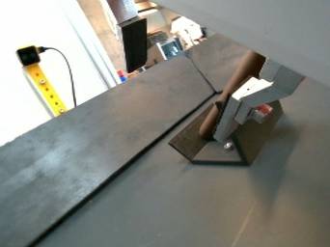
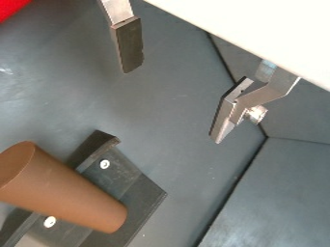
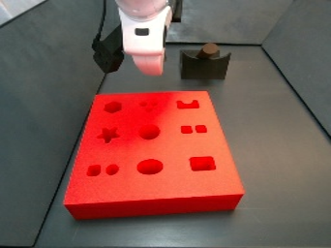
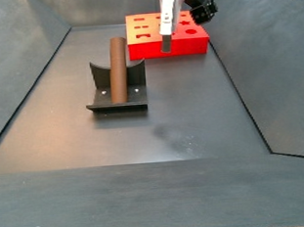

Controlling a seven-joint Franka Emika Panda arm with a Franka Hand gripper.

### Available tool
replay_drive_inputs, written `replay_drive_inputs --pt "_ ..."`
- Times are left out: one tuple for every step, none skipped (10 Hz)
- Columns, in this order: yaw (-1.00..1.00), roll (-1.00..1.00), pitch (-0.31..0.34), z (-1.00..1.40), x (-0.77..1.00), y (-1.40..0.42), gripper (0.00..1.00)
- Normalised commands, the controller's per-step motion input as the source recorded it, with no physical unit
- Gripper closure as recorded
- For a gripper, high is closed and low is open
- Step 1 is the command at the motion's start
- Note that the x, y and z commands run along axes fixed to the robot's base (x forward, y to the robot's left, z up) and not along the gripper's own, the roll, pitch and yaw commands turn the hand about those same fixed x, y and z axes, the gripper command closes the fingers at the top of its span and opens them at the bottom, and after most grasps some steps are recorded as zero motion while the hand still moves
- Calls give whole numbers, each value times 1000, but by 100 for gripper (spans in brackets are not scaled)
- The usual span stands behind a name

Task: Pick up the oval object. Move up. Place the oval object on the fixture. Regrasp the oval object. Move to above the board. Insert the oval object.
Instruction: Regrasp the oval object.

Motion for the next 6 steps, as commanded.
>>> replay_drive_inputs --pt "291 178 593 -4 69 -45 0" --pt "382 150 508 4 71 -45 0" --pt "446 128 353 -12 68 -44 0" --pt "459 117 240 -11 65 -44 0" --pt "428 95 113 -7 60 -43 0" --pt "391 77 36 -1 58 -38 0"
